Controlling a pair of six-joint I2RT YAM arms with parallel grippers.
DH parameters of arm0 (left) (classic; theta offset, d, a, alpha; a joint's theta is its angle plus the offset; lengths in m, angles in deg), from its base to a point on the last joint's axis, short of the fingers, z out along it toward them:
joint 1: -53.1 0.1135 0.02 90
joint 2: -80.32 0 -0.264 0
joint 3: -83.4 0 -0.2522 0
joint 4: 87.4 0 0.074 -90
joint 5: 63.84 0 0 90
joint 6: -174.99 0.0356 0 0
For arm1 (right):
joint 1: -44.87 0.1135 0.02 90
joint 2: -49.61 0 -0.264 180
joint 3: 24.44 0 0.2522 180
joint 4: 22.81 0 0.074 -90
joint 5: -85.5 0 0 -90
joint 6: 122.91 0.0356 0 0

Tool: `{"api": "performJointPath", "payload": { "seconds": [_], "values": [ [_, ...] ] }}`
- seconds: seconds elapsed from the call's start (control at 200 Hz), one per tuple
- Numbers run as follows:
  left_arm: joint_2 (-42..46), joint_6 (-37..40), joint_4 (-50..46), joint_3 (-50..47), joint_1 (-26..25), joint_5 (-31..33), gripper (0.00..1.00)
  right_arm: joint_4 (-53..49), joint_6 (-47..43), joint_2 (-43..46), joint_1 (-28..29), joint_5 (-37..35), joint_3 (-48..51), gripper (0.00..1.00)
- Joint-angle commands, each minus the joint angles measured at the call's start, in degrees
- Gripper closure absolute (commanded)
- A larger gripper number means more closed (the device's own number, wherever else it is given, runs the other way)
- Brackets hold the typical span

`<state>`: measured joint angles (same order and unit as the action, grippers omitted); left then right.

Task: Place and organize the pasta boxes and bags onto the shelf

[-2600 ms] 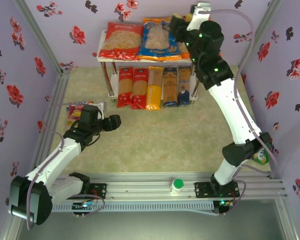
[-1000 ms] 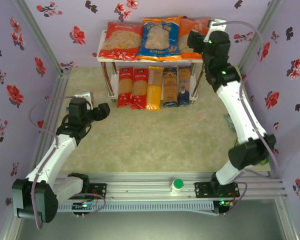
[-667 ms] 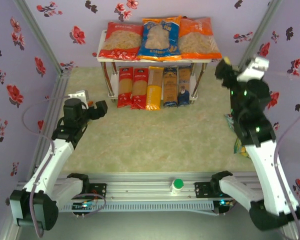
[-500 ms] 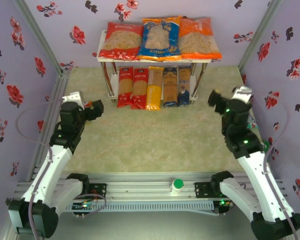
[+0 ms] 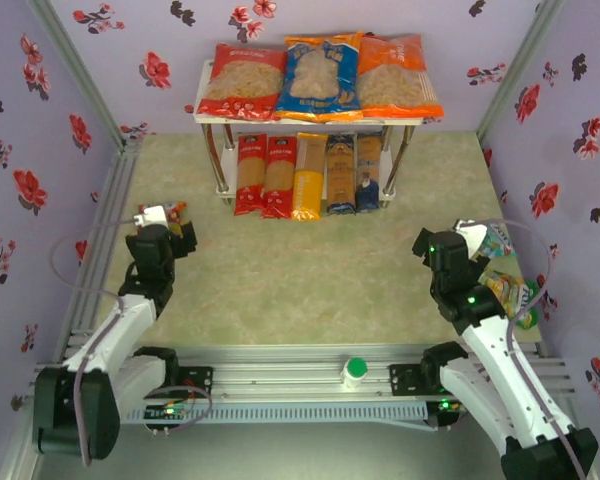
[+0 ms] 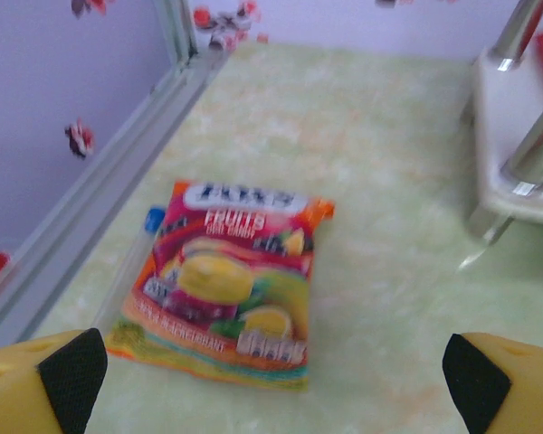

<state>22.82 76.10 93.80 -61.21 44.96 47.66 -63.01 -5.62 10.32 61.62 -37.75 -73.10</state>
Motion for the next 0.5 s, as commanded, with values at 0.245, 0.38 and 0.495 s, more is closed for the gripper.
{"api": "performJointPath", "payload": {
  "seconds": [0.245,0.38,0.495],
  "values": [
    [-23.6,9.0,50.0,-10.1,3.0,-0.2,0.00,4.5,-0.3,-1.4,-0.9,-1.9,2.0,0.01],
    [-33.6,12.7,57.4,-8.5,2.3,-5.4,0.00,4.9,-1.3,-1.0,-1.1,-2.9,2.7,0.01],
    [-32.1,14.1,53.4,-8.3,2.1,-9.7,0.00,6.0,-3.4,-0.7,-1.3,-2.4,2.9,0.01]
  ]
}}
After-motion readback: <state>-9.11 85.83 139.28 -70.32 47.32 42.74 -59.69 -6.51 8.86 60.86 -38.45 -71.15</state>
